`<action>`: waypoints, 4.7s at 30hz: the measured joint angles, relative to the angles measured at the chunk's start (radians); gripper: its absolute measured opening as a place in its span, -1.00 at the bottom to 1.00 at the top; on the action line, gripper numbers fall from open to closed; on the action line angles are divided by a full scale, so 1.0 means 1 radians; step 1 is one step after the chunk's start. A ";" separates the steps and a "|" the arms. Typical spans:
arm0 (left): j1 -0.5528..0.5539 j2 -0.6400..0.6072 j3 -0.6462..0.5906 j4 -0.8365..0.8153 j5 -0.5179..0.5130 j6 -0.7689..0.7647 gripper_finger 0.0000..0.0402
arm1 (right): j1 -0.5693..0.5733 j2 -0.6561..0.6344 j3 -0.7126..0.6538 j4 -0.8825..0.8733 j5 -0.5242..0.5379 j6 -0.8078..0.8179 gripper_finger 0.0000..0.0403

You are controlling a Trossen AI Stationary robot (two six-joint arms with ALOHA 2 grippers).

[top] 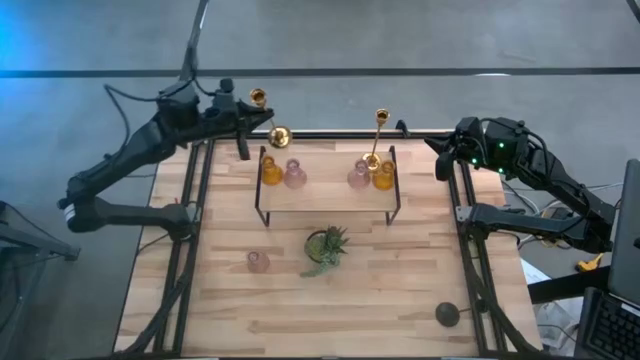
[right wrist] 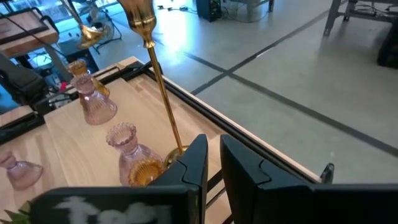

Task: Pick & Place candle stick holders
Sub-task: Put the gold candle holder on the shelf, then put the pink glass candle holder on the shelf

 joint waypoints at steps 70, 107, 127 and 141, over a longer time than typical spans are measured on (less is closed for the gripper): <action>0.276 0.135 -0.298 0.222 0.494 -0.002 -0.90 | 0.000 0.051 0.000 -0.019 0.002 -0.051 -0.81; 0.290 0.116 -0.240 0.078 0.432 -0.010 0.00 | 0.000 0.050 0.000 -0.019 0.001 -0.052 -0.81; 0.300 -0.061 -0.029 -0.593 0.213 0.051 0.07 | 0.000 0.050 0.000 -0.019 0.001 -0.052 -0.81; 0.285 -0.319 -0.019 -0.897 0.191 -0.218 0.07 | 0.000 0.050 0.000 -0.019 0.001 -0.052 -0.81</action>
